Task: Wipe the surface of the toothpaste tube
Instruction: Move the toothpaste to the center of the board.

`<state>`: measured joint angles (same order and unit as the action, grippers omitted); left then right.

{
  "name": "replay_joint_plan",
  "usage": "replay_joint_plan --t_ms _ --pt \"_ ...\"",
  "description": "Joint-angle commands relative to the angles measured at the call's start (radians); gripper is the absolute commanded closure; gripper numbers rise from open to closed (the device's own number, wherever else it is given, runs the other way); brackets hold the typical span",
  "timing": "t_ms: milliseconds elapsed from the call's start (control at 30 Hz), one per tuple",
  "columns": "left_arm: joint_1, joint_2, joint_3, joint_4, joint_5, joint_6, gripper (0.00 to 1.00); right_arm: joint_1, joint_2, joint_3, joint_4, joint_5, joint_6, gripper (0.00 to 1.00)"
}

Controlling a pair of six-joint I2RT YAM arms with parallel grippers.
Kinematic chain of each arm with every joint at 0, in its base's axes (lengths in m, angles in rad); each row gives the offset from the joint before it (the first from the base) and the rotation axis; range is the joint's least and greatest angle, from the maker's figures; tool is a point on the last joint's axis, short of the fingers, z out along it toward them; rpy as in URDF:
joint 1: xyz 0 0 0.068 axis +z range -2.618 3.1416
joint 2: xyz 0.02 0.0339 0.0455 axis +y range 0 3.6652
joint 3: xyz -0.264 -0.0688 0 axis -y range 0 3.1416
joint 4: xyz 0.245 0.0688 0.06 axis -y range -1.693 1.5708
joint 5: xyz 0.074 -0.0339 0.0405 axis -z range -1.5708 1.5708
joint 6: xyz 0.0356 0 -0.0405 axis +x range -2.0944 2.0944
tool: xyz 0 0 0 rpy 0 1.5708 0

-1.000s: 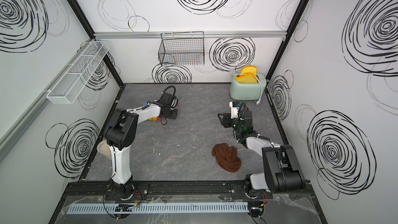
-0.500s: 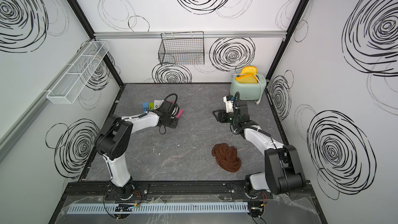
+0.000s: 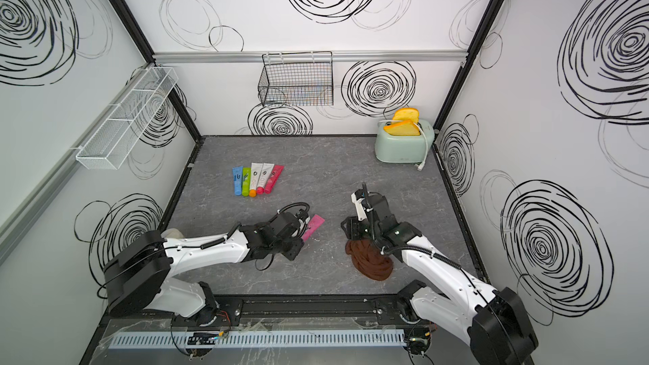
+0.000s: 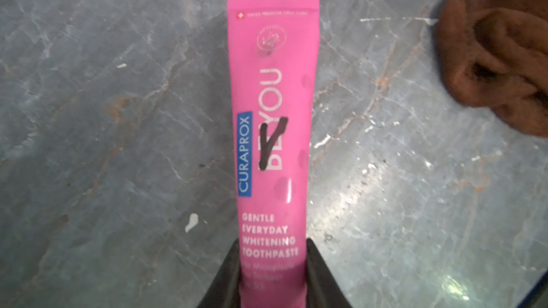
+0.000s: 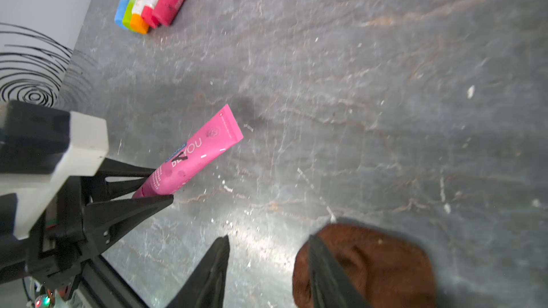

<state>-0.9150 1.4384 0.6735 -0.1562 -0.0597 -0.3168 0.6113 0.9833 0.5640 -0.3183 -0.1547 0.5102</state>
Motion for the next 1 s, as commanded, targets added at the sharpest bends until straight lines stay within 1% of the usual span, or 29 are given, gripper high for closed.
replay_joint_plan --t_ms 0,67,167,233,300,433,500,600,667,700,767,800,867,900,967 --pt "-0.014 -0.017 -0.038 0.08 -0.01 -0.052 0.69 0.031 -0.018 -0.073 -0.05 0.079 0.118 0.54" --pt "-0.018 -0.011 -0.061 0.106 0.002 -0.055 0.66 0.055 -0.014 -0.11 -0.034 0.101 0.139 0.54" --pt "-0.019 -0.008 -0.083 0.131 0.012 -0.056 0.54 0.1 -0.002 -0.138 -0.036 0.143 0.161 0.52" --pt "-0.019 -0.013 -0.091 0.133 0.003 -0.052 0.49 0.125 0.002 -0.151 -0.038 0.166 0.175 0.51" --pt "-0.018 -0.012 -0.096 0.136 0.011 -0.048 0.44 0.136 0.006 -0.163 -0.026 0.164 0.181 0.5" --pt "-0.024 -0.032 -0.125 0.146 0.018 -0.057 0.34 0.156 0.039 -0.17 -0.014 0.151 0.182 0.45" --pt "-0.025 -0.058 -0.15 0.156 0.03 -0.066 0.32 0.17 0.056 -0.17 -0.021 0.17 0.182 0.44" --pt "-0.029 -0.076 -0.181 0.166 0.046 -0.078 0.31 0.177 0.076 -0.179 -0.013 0.189 0.176 0.44" --pt "-0.03 -0.073 -0.2 0.176 0.051 -0.087 0.31 0.176 0.081 -0.196 0.015 0.194 0.173 0.48" --pt "-0.033 -0.072 -0.203 0.173 0.05 -0.092 0.32 0.177 0.089 -0.196 0.021 0.2 0.172 0.51" --pt "-0.046 -0.084 -0.206 0.172 0.046 -0.101 0.34 0.177 0.099 -0.19 0.031 0.203 0.168 0.6" --pt "-0.048 -0.09 -0.212 0.172 0.046 -0.105 0.36 0.176 0.099 -0.19 0.039 0.206 0.165 0.67" --pt "-0.052 -0.1 -0.221 0.167 0.043 -0.106 0.37 0.177 0.093 -0.186 0.052 0.208 0.158 0.75" --pt "-0.057 -0.106 -0.226 0.165 0.038 -0.135 0.38 0.177 0.085 -0.184 0.059 0.209 0.153 0.8" --pt "-0.07 -0.116 -0.235 0.162 0.041 -0.147 0.4 0.176 0.063 -0.171 0.071 0.213 0.138 0.87"
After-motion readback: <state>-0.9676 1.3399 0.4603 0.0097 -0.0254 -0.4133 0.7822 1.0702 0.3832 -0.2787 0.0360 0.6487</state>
